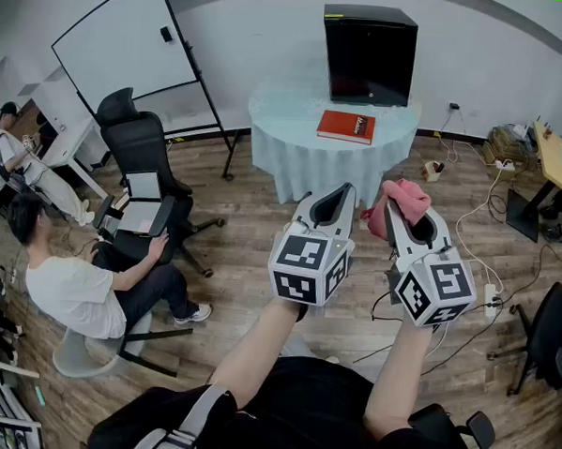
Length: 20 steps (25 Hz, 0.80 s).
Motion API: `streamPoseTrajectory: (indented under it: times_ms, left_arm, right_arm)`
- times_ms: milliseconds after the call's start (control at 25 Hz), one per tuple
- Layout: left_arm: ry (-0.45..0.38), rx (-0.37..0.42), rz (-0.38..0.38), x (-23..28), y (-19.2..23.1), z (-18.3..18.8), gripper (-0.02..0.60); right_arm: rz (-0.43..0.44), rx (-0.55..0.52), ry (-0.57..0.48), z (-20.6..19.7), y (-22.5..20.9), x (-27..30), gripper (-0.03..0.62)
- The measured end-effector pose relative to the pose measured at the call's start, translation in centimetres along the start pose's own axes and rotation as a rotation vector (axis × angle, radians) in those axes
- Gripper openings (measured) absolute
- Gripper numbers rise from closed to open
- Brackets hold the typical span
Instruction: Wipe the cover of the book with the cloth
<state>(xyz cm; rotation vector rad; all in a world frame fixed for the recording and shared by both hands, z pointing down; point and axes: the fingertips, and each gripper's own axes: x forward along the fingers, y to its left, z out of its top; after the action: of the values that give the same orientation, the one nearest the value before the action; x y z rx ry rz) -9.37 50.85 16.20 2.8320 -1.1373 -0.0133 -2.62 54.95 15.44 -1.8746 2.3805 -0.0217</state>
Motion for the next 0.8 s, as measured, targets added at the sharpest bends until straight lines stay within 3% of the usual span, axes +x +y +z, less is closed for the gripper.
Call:
streamPoseTrajectory:
  times_ms: [400,800]
  left_arm:
    - [0.024,-0.010,-0.059,1.8,-2.8,-0.7,0.014]
    - [0.076,-0.062,0.008,0.7,-0.1,-3.3,0.014]
  right_arm:
    - [0.027,-0.008,0.008,0.4,-0.6,-0.5,0.097]
    - [-0.030,0.054,0.099,-3.1,-3.0,-0.2,0.098]
